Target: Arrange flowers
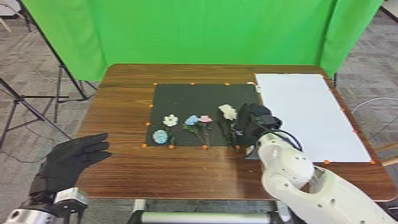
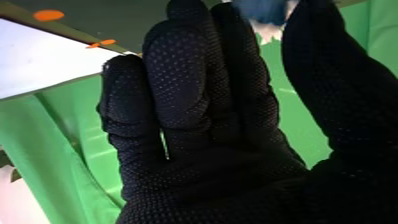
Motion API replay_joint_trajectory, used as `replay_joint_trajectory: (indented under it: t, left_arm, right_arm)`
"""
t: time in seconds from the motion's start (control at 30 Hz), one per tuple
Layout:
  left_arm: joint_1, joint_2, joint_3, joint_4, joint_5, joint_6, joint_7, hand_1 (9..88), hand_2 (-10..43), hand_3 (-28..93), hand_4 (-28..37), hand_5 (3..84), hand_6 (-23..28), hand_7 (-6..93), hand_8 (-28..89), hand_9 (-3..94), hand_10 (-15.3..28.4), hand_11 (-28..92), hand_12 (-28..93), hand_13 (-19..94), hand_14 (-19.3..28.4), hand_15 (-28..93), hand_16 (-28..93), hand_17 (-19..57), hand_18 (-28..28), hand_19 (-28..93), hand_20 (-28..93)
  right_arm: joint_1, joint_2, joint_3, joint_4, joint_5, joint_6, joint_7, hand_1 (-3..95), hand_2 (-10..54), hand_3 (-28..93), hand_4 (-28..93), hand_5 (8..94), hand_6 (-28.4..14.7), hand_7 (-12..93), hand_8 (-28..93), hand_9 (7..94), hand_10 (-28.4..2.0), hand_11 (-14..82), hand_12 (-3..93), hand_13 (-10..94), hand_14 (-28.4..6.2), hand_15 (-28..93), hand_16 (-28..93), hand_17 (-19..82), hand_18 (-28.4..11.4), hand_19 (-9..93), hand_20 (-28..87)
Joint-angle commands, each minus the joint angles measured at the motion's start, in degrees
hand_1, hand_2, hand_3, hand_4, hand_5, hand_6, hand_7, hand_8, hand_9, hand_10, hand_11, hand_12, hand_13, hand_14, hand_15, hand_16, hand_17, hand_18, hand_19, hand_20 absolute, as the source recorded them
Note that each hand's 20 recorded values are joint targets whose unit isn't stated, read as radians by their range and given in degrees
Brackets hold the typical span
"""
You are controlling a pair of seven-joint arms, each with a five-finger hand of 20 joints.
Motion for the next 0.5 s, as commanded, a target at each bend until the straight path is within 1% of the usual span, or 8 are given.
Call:
replay_joint_trajectory:
  t: [0.03,0.17,0.27,0.37,0.4,0.43,0.47,0.5]
  left_arm:
    - [1.2,-0.02,-0.02,-0.17,-0.05,0.06,0.26,27.5,5.3,79,-15.7,54.2,16.0,16.1,-8,48.4,24.2,35,12,40,28.4,69,-13,0.6,28.4,60,49]
    - [1.6,0.00,0.06,-0.25,-0.08,0.25,0.75,27.5,5.3,79,-15.8,54.2,16.0,16.2,-8,48.4,24.2,35,12,40,28.4,69,-13,0.6,28.4,60,50]
    - [2.5,0.27,0.16,-0.41,-0.39,1.04,1.89,27.5,5.3,79,-15.7,54.2,16.0,16.2,-8,48.4,24.2,35,12,40,28.4,69,-13,0.6,28.4,60,50]
    - [3.1,0.52,0.04,-0.44,-0.54,1.72,2.85,27.5,5.3,79,-15.7,54.2,16.0,16.1,-8,48.4,24.1,35,12,40,28.4,69,-13,0.7,28.4,60,50]
    - [3.2,0.31,-0.21,-0.51,-0.43,1.88,2.75,27.5,5.3,79,-15.7,54.2,16.0,16.1,-8,48.4,24.1,35,12,40,28.4,69,-13,0.7,28.4,60,50]
    - [4.2,1.53,-0.16,-0.65,-1.20,2.99,4.25,27.5,5.3,79,-15.7,54.2,16.0,16.1,-8,48.4,24.1,35,12,40,28.4,69,-13,0.6,28.4,60,50]
    - [4.7,1.92,-0.20,-0.94,-1.42,3.84,4.98,27.5,5.3,79,-15.8,54.2,16.0,16.2,-8,48.3,24.1,35,12,39,28.4,69,-13,0.6,28.4,60,50]
    - [5.0,2.30,-0.02,-1.02,-1.58,4.48,6.03,27.4,5.2,79,-15.8,54.3,16.0,16.2,-8,48.2,24.1,35,12,39,28.4,69,-13,0.6,28.4,60,49]
  right_arm:
    - [0.1,1.6,0.9,-1.5,-0.1,-0.1,0.3,37.2,-9.5,83,-25,63.1,-6.5,28,-11,67.2,-18.3,26.4,17.5,71,-10.0,68,18,49,-17.8,93,19]
    - [-0.3,2.2,1.6,-2.1,0.2,-0.2,0.7,36.9,-9.3,83,-25,63.0,-6.6,28,-11,67.0,-18.5,26.4,17.5,71,-10.2,68,18,49,-17.9,93,19]
    - [-1.9,2.5,3.4,-3.5,1.6,0.1,0.8,36.7,-9.1,83,-25,62.9,-6.6,27,-11,66.8,-18.6,26.2,17.4,71,-10.3,68,18,49,-18.0,93,19]
    - [-5.3,2.6,7.6,-6.2,4.0,1.0,-0.4,35.8,-7.9,83,-25,62.7,-7.0,27,-11,66.1,-18.9,25.8,17.3,70,-10.9,68,18,48,-18.2,93,19]
    - [-7.3,1.5,10.6,-7.3,5.6,-0.6,-1.7,35.3,-7.3,83,-25,62.5,-7.0,26,-11,65.7,-18.9,25.8,17.3,69,-11.1,68,18,48,-18.3,93,18]
    - [-9.6,0.6,14.1,-8.7,8.8,-2.4,-3.5,34.8,-6.6,83,-25,62.4,-7.1,26,-11,65.6,-18.8,25.8,17.3,69,-11.3,68,18,47,-18.5,93,16]
    - [-11.3,-0.5,16.1,-9.9,11.1,-2.2,-3.6,34.4,-5.7,83,-25,61.7,-7.0,25,-11,65.3,-18.6,25.8,17.4,68,-11.5,68,17,45,-18.7,93,13]
    - [-13.1,-1.8,18.7,-10.7,12.6,-2.6,-5.7,34.0,-5.1,83,-25,61.3,-7.0,25,-11,64.5,-18.4,25.7,17.5,67,-11.7,68,17,45,-18.7,93,12]
